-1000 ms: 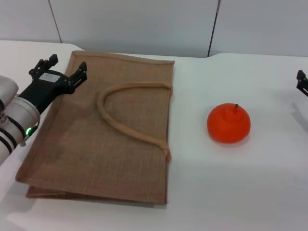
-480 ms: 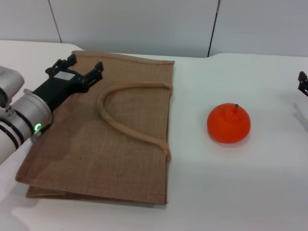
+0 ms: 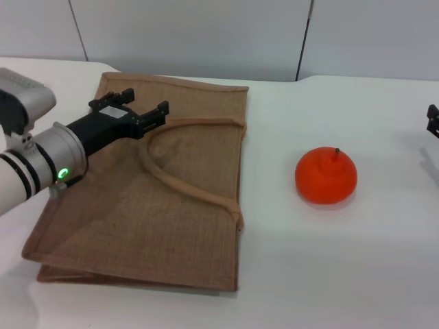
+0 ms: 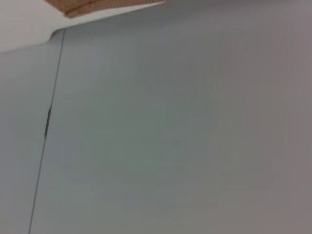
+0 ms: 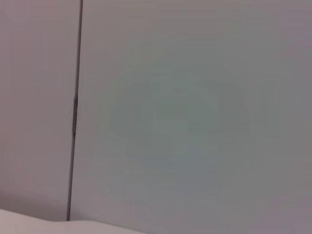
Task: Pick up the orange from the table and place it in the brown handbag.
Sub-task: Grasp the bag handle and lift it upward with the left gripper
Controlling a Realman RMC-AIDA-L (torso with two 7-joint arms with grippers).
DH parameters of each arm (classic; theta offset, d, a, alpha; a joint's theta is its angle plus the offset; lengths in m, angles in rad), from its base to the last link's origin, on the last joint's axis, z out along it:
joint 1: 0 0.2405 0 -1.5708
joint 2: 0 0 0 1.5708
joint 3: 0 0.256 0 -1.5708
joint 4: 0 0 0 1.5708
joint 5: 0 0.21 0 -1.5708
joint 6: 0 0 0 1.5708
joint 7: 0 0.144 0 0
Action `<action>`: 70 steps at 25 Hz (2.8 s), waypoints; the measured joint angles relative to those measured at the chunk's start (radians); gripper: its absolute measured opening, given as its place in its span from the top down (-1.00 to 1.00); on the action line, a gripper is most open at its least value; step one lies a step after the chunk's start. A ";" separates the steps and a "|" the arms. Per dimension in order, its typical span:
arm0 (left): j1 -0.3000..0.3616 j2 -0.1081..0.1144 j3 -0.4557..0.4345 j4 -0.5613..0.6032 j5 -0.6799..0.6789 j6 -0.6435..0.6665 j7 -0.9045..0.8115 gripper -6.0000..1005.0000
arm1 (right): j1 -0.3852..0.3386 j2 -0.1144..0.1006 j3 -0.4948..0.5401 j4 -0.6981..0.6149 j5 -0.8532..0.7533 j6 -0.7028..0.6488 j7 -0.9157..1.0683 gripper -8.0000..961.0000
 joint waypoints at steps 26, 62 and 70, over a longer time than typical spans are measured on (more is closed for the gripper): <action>-0.071 -0.014 -0.527 0.495 1.383 -0.377 -0.981 -0.63 | 0.020 0.000 0.000 0.008 -0.001 -0.001 0.002 -0.84; -0.218 -0.020 -0.557 0.398 1.772 -0.310 -1.174 -0.32 | 0.030 0.002 -0.003 0.012 -0.014 0.000 0.002 -0.84; -0.245 -0.023 -0.554 0.393 1.750 -0.278 -1.168 -0.28 | 0.031 0.001 -0.011 0.023 -0.014 0.000 0.002 -0.84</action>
